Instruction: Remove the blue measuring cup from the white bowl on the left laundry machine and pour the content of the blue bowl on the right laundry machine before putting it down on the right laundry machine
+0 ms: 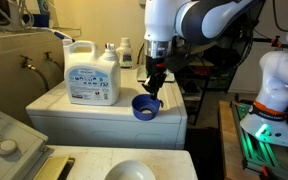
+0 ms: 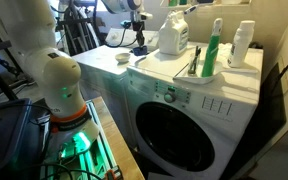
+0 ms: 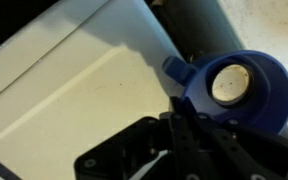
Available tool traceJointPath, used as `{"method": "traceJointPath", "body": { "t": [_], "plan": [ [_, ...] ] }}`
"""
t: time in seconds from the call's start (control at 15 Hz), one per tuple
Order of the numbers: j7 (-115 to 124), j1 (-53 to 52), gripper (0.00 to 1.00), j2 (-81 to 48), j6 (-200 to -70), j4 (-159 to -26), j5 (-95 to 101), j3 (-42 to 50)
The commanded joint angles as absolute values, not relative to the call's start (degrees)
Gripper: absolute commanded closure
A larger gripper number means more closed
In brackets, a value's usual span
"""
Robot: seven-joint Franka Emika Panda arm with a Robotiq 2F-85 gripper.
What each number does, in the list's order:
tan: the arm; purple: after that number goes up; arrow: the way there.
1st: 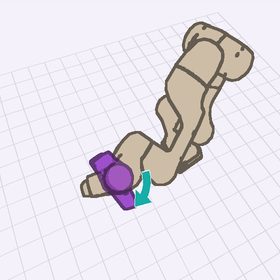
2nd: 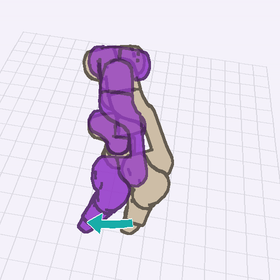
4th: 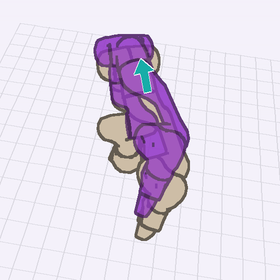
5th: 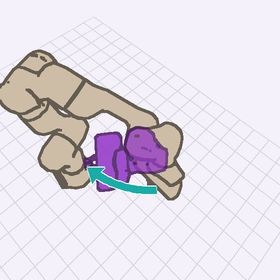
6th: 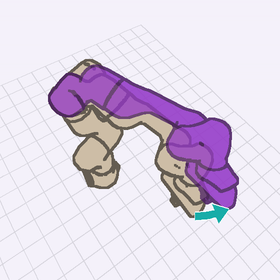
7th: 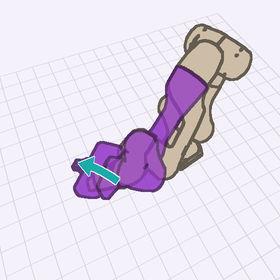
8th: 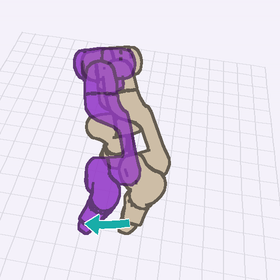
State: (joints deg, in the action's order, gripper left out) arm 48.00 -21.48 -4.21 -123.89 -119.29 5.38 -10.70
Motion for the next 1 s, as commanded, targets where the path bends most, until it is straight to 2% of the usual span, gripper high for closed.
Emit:
{"method": "traceJointPath", "body": {
  "t": [0.0,0.27,0.93],
  "plan": [
    [55.3,-18.5,0.99,-1.0,-116.4,-117.2,14.1,-10.3],
    [60.5,-16.8,0.99,-1.0,-106.6,-112.3,26.2,-11.2],
    [71.8,-21.4,0.99,-18.5,-86.7,-98.4,56.0,-12.7]
  ]
}}
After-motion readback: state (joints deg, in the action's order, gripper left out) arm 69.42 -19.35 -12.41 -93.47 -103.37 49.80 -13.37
